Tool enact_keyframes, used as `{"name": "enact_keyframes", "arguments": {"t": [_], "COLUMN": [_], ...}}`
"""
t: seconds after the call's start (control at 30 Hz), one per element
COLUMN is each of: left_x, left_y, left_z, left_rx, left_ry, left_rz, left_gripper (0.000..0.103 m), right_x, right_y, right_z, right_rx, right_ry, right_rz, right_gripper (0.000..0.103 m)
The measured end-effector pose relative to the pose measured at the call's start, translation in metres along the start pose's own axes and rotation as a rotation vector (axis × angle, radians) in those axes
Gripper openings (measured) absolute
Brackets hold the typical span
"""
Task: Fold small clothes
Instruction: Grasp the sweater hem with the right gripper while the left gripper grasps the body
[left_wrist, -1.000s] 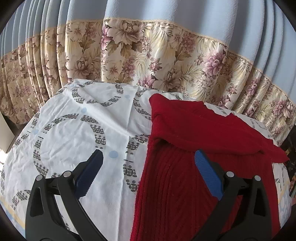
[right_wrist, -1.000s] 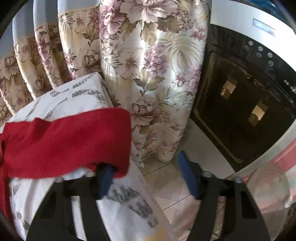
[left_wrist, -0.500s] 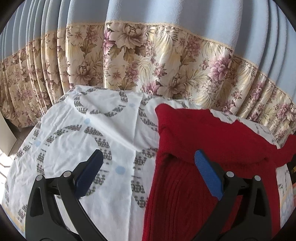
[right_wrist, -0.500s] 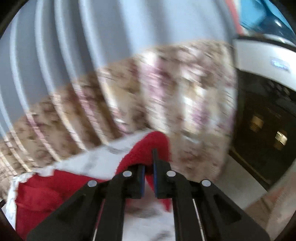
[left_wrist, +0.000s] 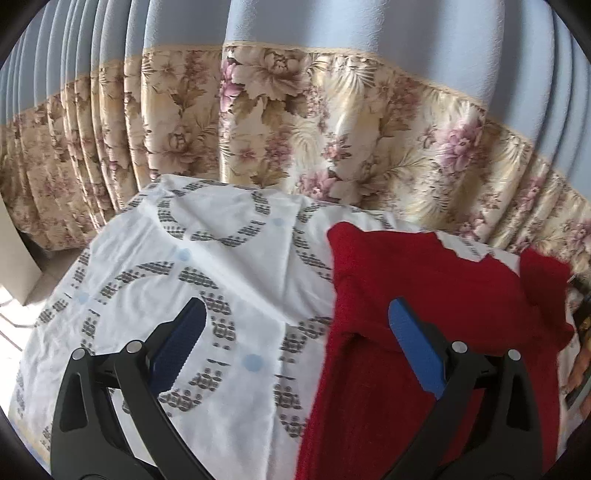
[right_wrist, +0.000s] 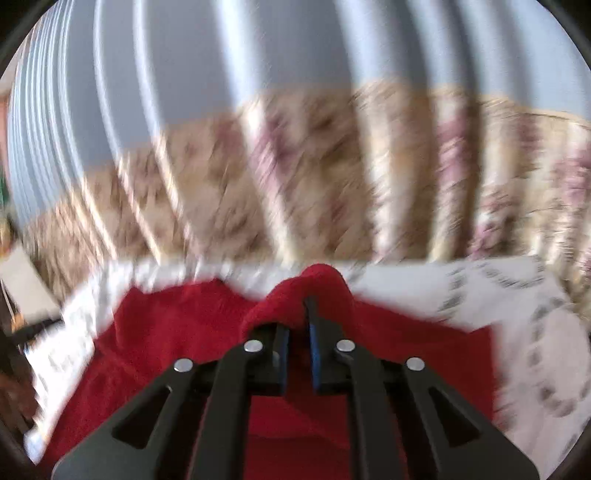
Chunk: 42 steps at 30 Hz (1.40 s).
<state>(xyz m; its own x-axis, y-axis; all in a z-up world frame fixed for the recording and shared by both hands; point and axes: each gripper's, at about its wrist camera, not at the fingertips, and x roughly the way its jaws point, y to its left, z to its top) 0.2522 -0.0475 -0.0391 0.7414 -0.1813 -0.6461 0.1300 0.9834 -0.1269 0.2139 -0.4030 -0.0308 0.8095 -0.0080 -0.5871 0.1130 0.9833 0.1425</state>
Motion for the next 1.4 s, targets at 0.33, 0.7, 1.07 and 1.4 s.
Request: {"name": "enact_keyframes", "arguments": {"t": [0.33,0.7,1.07,1.4], "left_x": [0.007,-0.021,0.003,0.033], "left_y": [-0.003,-0.1,-0.269,-0.368], "left_z": [-0.006,-0.001,-0.03,-0.054], "left_rx": [0.04,0.197,0.424,0.494], "left_ry": [0.023,-0.019,-0.024,0.0], "left_rz": [0.04,-0.029,-0.177,-0.146], "left_gripper": [0.098,0.099,0.1,0.1], "right_x": [-0.002,-0.078,-0.094,-0.113], "right_y": [0.008,-0.114,-0.141,-0.177], "right_z": [-0.043,-0.062,-0.044,-0.044], "right_rx": [-0.078,0.209,0.135,0.229], "right_ry": [0.185,0.036,-0.057,-0.1], "right_rz": [-0.083,-0.175,-0.303,-0.342], "right_gripper": [0.097,0.098,0.099,0.099]}}
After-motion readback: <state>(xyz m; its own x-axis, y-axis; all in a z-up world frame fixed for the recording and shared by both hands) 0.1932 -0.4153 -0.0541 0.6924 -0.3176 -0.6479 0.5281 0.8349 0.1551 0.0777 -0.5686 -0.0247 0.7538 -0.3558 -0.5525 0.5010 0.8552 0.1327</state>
